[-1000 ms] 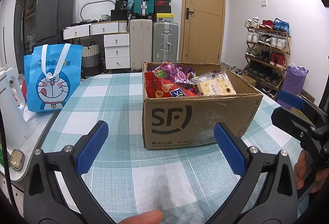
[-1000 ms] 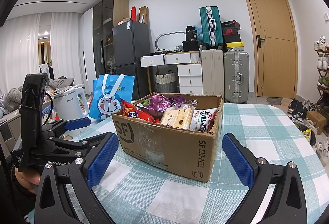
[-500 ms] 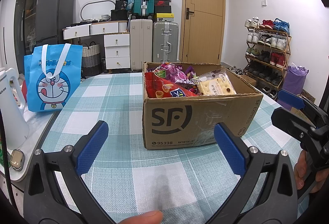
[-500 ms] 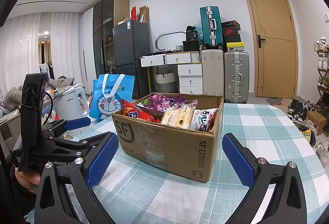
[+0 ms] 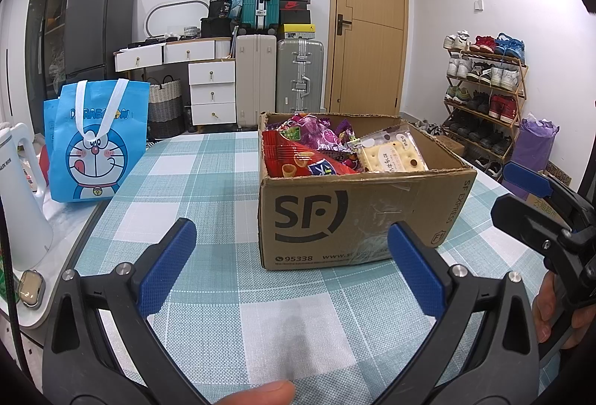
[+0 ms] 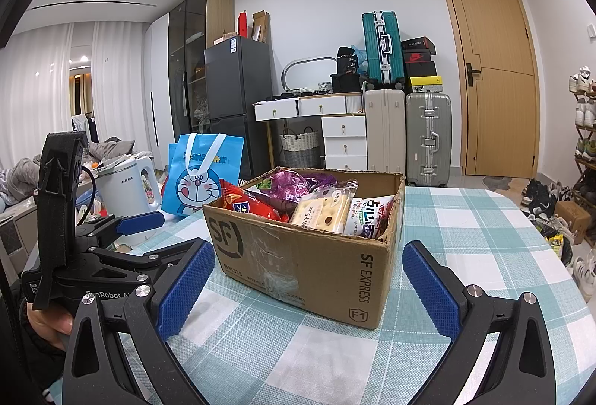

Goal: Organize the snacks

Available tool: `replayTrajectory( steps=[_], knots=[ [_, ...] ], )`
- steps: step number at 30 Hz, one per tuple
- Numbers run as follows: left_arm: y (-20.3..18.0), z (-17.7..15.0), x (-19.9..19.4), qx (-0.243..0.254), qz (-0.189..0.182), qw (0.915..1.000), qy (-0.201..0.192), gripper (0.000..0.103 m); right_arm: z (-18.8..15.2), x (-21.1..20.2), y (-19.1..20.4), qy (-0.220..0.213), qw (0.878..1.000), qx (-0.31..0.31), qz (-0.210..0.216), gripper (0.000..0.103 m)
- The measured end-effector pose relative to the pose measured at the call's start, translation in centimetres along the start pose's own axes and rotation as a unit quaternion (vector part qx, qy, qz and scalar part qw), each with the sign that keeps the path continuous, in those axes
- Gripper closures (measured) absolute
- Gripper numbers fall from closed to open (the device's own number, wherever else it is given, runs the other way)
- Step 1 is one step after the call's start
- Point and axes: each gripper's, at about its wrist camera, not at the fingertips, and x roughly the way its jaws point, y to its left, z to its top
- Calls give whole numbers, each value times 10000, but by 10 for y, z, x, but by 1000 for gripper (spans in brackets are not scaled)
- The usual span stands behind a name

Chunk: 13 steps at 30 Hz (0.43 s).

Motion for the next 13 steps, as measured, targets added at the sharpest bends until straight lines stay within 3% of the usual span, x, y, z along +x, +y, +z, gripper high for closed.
replayTrajectory(
  steps=[13],
  knots=[
    [0, 0, -1, 3, -12, 10000, -22, 0, 0, -1, 1, 1, 10000, -3, 3, 0]
  ],
)
